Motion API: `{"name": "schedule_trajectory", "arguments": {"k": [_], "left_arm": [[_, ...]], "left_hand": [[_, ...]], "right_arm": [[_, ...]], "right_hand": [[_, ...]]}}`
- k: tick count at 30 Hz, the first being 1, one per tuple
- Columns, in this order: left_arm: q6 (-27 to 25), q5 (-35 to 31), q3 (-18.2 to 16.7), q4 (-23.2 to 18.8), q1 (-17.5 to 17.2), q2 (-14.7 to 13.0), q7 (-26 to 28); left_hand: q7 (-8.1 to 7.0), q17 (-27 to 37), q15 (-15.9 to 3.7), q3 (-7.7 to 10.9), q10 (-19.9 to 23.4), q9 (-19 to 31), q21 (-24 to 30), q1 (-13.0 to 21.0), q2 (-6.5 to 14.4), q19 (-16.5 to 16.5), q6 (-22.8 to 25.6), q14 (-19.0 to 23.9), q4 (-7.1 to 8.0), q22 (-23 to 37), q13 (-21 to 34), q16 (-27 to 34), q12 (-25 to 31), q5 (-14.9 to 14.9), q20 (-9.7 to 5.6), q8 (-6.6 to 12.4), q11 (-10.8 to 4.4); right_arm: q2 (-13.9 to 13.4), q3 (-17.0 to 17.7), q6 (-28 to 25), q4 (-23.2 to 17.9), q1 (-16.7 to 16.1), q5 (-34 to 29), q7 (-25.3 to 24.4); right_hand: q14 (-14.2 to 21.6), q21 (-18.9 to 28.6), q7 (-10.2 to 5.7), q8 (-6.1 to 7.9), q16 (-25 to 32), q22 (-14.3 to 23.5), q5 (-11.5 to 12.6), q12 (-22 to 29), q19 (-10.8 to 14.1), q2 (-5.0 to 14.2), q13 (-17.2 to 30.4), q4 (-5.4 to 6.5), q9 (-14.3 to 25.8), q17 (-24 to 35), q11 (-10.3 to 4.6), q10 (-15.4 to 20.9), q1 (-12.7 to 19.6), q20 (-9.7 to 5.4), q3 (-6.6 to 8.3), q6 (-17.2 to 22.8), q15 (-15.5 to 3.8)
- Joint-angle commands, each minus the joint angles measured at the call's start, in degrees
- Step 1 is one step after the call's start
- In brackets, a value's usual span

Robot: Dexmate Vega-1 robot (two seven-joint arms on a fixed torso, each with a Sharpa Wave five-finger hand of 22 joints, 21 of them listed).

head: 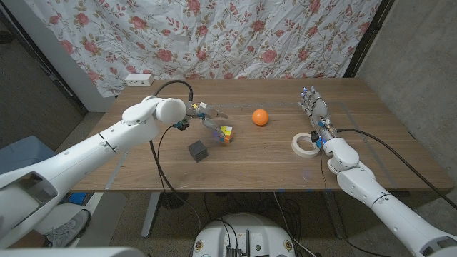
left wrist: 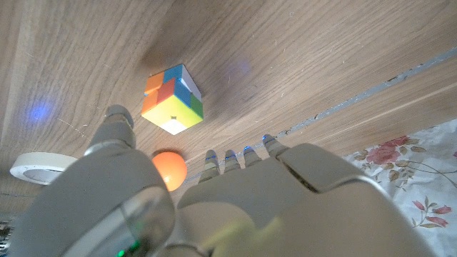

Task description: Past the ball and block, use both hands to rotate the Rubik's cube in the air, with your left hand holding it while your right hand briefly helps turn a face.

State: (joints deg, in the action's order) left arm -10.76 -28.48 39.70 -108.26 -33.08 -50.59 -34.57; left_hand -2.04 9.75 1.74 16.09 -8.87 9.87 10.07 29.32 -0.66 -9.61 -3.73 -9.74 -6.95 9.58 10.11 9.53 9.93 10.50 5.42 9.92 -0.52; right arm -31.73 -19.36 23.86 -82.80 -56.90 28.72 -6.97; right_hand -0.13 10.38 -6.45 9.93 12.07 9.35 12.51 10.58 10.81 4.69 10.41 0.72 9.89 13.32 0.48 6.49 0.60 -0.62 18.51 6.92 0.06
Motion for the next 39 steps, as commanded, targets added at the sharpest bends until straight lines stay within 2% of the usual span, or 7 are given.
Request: {"name": "schedule_trajectory", "arguments": {"k": [1,12,16,20,26,34,39], "left_arm": [[2.6,6.7,-3.0,1.6,-3.0,-2.1,7.1],[5.2,13.8,-6.4,5.0,-7.5,-1.9,16.7],[6.2,15.9,-7.6,6.0,-9.2,-1.1,21.4],[8.1,17.8,-8.3,7.5,-9.9,-0.7,24.1],[10.3,19.1,-8.4,9.7,-10.0,0.0,26.7],[14.9,23.6,-9.2,14.9,-11.0,2.5,30.8],[18.1,26.8,-10.1,17.7,-12.1,4.3,33.7]], "left_hand": [[0.16,0.1,-0.01,-0.03,-1.4,0.1,-0.2,-1.3,0.2,-6.1,-1.1,-4.9,0.45,0.2,0.0,0.1,0.0,-0.2,0.15,-0.28,0.00],[0.24,0.1,-0.01,0.15,-1.4,0.1,0.4,-2.7,1.6,-5.7,-0.7,-4.4,0.97,0.3,0.0,0.6,0.5,-0.3,0.21,0.27,-0.09],[0.52,0.0,-0.24,0.45,-1.1,0.1,1.1,-3.7,3.0,-3.8,0.4,-3.1,1.23,0.2,-0.1,1.1,0.9,-0.4,-0.65,0.66,0.03],[0.65,0.0,-0.42,0.59,-0.2,0.1,1.5,-4.5,3.7,-2.3,1.7,-2.1,1.21,0.2,-0.1,1.2,1.2,-0.4,-1.11,0.99,0.21],[1.02,-0.1,-0.46,0.65,0.1,0.1,1.5,-4.9,4.1,-1.8,2.4,-1.6,1.18,0.2,-0.1,1.2,1.3,-0.4,-1.36,1.09,0.23],[1.18,-0.1,-0.77,0.90,1.8,0.0,1.7,-5.8,5.1,-0.3,4.1,-0.1,1.11,0.2,-0.2,1.4,1.7,-0.3,-1.43,1.27,-0.09],[1.25,-0.1,-1.10,1.21,3.2,0.0,1.9,-6.7,6.1,1.2,5.1,1.3,1.12,0.2,-0.2,1.5,1.9,-0.1,-2.07,1.20,-0.28]], "right_arm": [[0.9,-0.6,0.5,0.0,0.1,-1.6,-1.6],[2.0,-1.4,1.5,1.8,1.3,-2.4,-1.3],[2.2,-1.5,1.6,1.9,1.6,-2.1,-1.1],[2.2,-1.7,1.2,1.8,2.0,-2.6,-1.4],[2.5,-2.2,1.0,2.8,3.1,-2.4,-0.4],[3.3,-2.6,1.3,4.2,4.5,-2.1,0.3],[3.4,-2.7,0.7,4.4,4.8,-1.5,0.6]], "right_hand": [[-0.6,-0.2,-0.04,-0.11,-0.1,0.1,0.0,-0.1,-0.2,-0.55,0.1,0.42,0.1,0.2,-0.16,-0.2,-0.2,0.11,0.07,-0.4,-0.13],[-0.7,-0.1,0.07,0.03,-0.1,0.2,-0.1,0.0,-0.4,-0.71,0.1,0.63,0.1,0.2,-0.32,-0.3,-0.3,0.16,-0.15,-0.6,-0.15],[-0.7,-0.1,0.07,0.08,0.0,0.2,-0.1,0.0,-0.3,-0.79,0.1,0.74,0.1,0.2,-0.32,-0.3,-0.4,0.20,-0.26,-0.6,-0.21],[-0.5,0.1,0.98,0.14,0.0,0.2,-0.1,0.1,0.0,-0.87,0.1,0.88,0.1,0.2,-0.34,-0.4,-0.4,0.14,-0.40,-0.8,-0.29],[-0.4,0.2,1.09,0.21,0.1,0.1,-0.1,0.1,0.1,-0.90,0.1,1.01,0.1,0.2,-0.37,-0.4,-0.4,0.03,-0.48,-0.7,-0.37],[-0.3,0.2,1.09,0.29,0.1,0.1,-0.1,0.1,0.2,-0.89,0.1,1.12,0.1,0.2,-0.37,-0.3,-0.4,0.07,-0.55,-0.7,-0.40],[0.0,0.2,1.20,0.36,0.2,0.1,-0.1,0.2,0.3,-0.89,0.1,1.24,0.1,0.1,-0.31,-0.2,-0.4,0.09,-0.62,-0.6,-0.35]]}}
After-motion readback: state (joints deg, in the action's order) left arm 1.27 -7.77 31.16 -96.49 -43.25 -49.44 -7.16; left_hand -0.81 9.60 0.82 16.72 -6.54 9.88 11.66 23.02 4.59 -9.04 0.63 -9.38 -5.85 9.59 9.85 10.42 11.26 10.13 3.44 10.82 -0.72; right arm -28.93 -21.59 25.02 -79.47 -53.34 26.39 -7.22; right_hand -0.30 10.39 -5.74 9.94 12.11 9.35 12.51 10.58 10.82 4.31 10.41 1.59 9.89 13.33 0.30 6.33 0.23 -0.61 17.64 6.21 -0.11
